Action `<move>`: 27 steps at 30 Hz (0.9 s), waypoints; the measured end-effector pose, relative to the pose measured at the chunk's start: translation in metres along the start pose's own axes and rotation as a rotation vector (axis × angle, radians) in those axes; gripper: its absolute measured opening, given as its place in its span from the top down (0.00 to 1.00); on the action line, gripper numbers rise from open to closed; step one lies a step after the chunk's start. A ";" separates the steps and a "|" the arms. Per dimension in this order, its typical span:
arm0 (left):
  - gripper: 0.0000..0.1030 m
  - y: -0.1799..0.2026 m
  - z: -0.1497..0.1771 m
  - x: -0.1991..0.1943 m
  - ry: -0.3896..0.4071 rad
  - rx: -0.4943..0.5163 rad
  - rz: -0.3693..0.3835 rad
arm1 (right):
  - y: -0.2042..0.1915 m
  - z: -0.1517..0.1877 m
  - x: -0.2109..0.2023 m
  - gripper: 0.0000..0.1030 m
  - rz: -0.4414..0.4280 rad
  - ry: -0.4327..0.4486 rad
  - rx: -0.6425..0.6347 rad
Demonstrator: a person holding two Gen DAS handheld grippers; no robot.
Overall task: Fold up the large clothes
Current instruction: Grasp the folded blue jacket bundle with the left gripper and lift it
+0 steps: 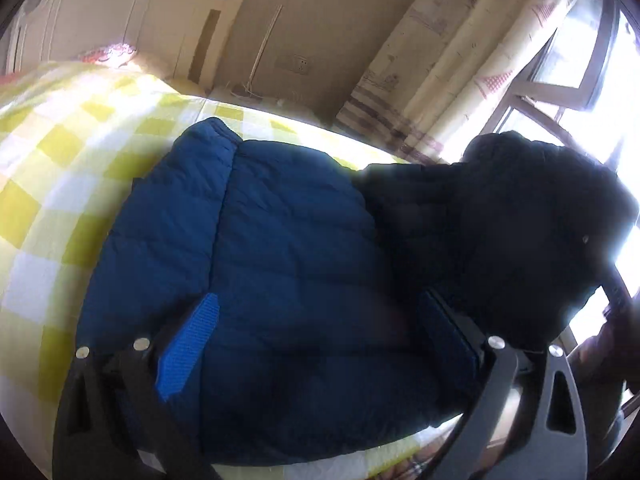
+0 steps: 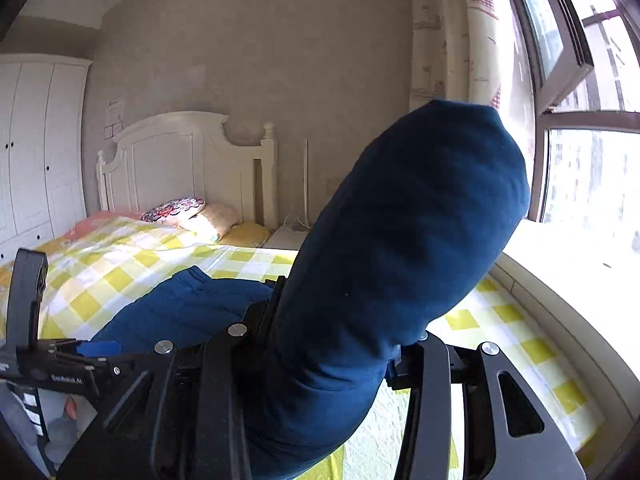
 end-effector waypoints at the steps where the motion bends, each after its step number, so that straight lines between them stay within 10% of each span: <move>1: 0.03 -0.017 -0.014 -0.007 -0.014 -0.099 0.083 | -0.028 -0.005 0.002 0.59 0.003 0.005 -0.120; 3: 0.03 -0.044 -0.037 -0.017 -0.052 -0.239 0.249 | -0.088 -0.003 0.009 0.59 0.015 0.000 -0.380; 9: 0.02 -0.078 -0.063 -0.006 -0.151 -0.343 0.384 | -0.220 0.092 0.037 0.57 -0.028 -0.075 -0.993; 27: 0.02 0.012 -0.093 0.055 -0.322 -0.052 0.229 | -0.176 0.076 0.025 0.57 -0.100 0.010 -0.795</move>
Point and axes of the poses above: each gripper's, at about its wrist camera, not at the fingertips, and x roughly the way its jaws point, y to its right, z to its underside, the point moved 8 cm from there along x, roughly the way its jaws point, and after that the axes turned 5 degrees about -x, right-handed, at the moved point
